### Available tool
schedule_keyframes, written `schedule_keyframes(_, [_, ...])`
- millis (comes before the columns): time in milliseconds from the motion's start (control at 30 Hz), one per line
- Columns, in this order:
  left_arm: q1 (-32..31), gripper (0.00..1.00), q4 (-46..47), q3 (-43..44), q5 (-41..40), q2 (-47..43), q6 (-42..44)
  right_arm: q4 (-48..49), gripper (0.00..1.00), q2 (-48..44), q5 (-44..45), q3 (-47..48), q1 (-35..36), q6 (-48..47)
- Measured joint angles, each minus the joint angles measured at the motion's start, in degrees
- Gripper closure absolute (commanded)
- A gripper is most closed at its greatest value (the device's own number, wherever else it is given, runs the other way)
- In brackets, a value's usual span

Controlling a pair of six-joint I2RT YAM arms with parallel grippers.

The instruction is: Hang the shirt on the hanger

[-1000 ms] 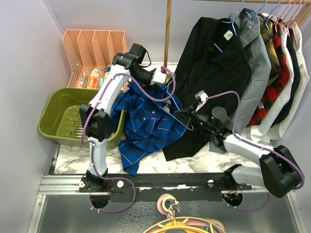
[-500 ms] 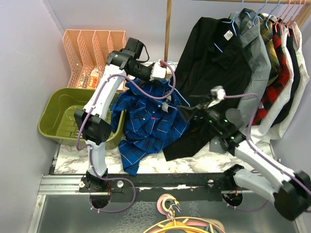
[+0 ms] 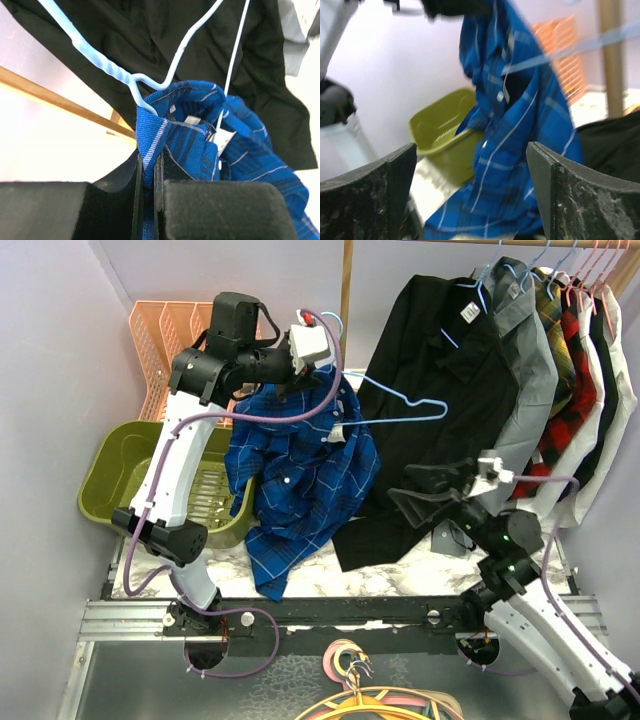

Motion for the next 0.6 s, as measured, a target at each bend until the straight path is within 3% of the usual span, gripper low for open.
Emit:
schedule_keyframes(100, [0.0,1.00,4.0,-1.4,-0.5,-2.0,-9.2,1.5,0.25,5.8,-7.0,-1.0,0.3,3.9])
schedule_keyframes(233, [0.0,1.00,7.6,-3.3,-1.0,-4.3,-19.3,4.2,0.29,13.6,-13.6,-0.7,2.3,5.3])
schedule_keyframes(367, [1.1,1.00,9.1,-4.4,-1.2,-7.5,-24.1,7.5,0.14,23.6,-15.8,7.0,9.6,3.0])
schedule_keyframes(400, [1.7,1.00,9.2,-5.0,-1.3,-8.7,-24.7,8.4,0.02,25.4,-15.5,8.8,12.3,2.0])
schedule_keyframes(500, [5.0,1.00,9.4,-7.1,-1.4,-13.4,-26.2,10.9,0.00,31.5,-12.0,14.0,20.9,-3.1])
schedule_keyframes(600, [7.6,1.00,9.6,-8.8,-1.4,-17.4,-27.0,13.2,0.02,37.3,-6.1,16.1,24.4,-6.6])
